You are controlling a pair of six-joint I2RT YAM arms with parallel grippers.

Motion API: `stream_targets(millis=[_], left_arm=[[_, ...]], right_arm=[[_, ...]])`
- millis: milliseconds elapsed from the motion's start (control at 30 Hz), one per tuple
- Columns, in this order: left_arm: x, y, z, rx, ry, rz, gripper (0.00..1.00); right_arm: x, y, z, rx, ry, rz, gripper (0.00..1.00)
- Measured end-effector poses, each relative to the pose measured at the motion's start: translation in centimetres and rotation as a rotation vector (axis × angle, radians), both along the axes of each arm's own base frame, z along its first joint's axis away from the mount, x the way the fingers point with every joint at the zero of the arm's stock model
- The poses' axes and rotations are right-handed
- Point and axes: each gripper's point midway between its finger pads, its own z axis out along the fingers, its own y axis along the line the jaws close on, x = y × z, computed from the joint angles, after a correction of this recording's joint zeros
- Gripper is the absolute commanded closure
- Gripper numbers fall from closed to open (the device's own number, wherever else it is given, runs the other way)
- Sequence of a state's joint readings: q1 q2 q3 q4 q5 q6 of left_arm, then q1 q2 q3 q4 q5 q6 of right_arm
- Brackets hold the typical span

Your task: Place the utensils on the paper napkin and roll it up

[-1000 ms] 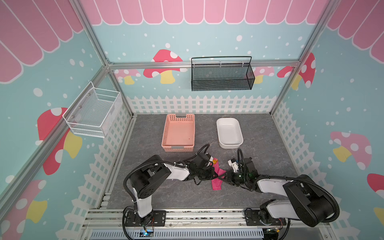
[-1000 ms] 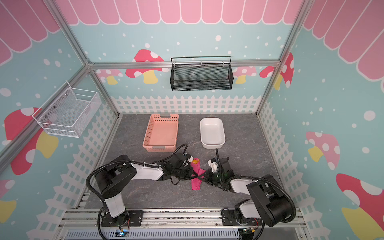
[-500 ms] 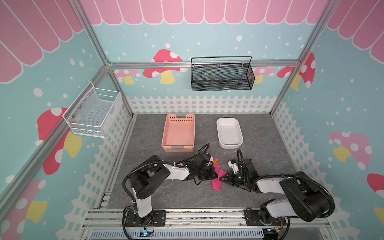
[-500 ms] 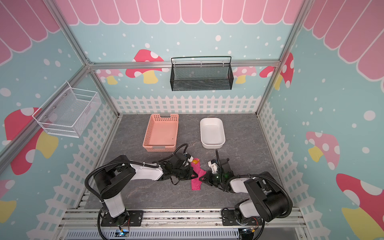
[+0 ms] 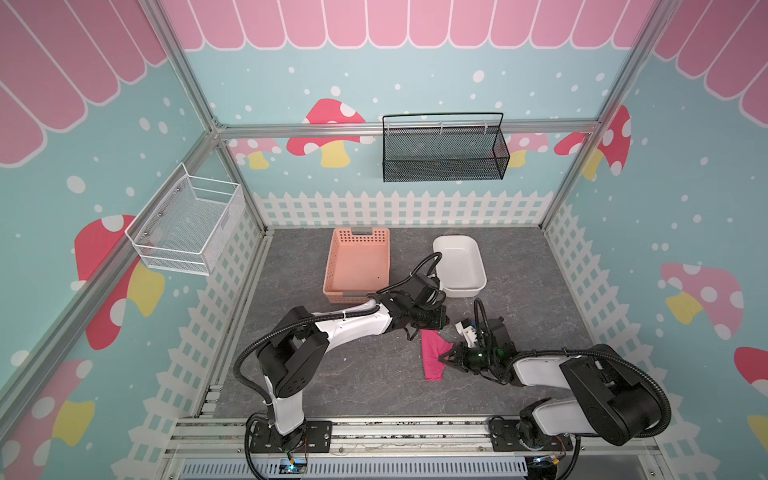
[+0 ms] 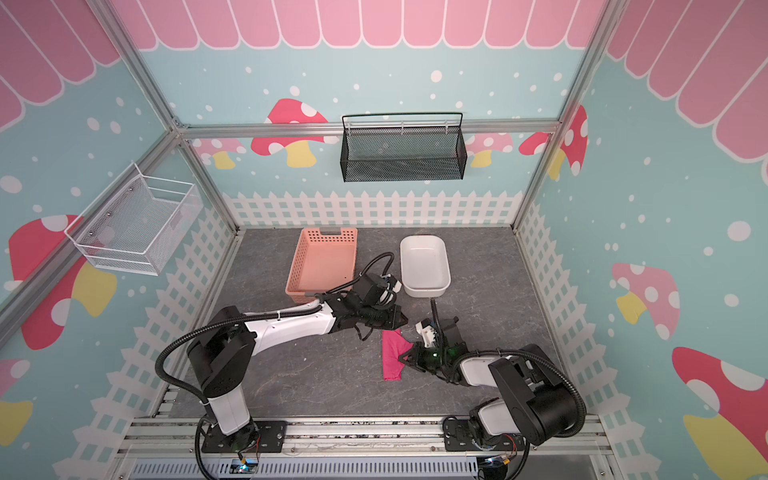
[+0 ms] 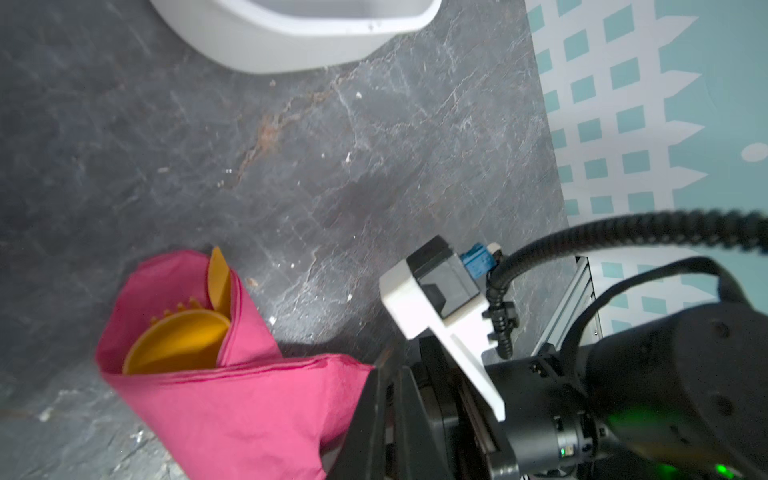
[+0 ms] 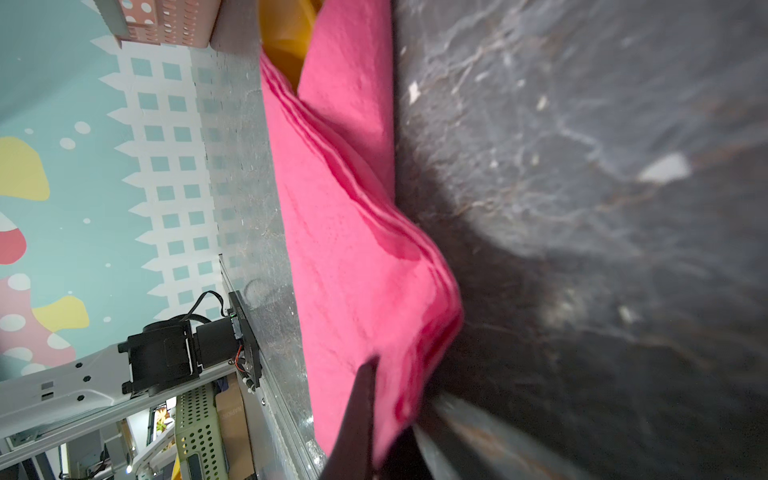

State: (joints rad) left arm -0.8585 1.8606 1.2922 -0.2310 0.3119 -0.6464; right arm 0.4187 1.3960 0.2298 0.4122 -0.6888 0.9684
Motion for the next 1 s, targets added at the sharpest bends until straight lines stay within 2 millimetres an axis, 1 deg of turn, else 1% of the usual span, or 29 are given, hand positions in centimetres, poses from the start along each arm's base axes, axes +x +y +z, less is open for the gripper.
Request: stream_targets(millis=[67, 267, 400, 633, 1000], left_arm=[[0.5, -0.2, -0.5, 0.034, -0.007, -0.007, 0.91], [0.8, -0.1, -4.7, 0.162, 0.038, -0.036, 0.91], [0.8, 0.2, -6.9, 0.227, 0.061, -0.048, 0.92], [0.6, 0.8, -8.4, 0.295, 0.068, -0.057, 0.92], [0.6, 1.6, -9.1, 0.338, 0.063, -0.049, 0.93]], right_arm=[[0.0, 0.0, 0.0, -0.003, -0.001, 0.001, 1.00], [0.0, -0.1, -0.1, -0.011, -0.003, 0.001, 1.00], [0.0, -0.2, -0.2, -0.018, 0.000, -0.004, 1.00], [0.0, -0.4, -0.3, -0.027, 0.003, -0.011, 1.00], [0.0, -1.3, -0.3, -0.065, 0.006, -0.063, 1.00]])
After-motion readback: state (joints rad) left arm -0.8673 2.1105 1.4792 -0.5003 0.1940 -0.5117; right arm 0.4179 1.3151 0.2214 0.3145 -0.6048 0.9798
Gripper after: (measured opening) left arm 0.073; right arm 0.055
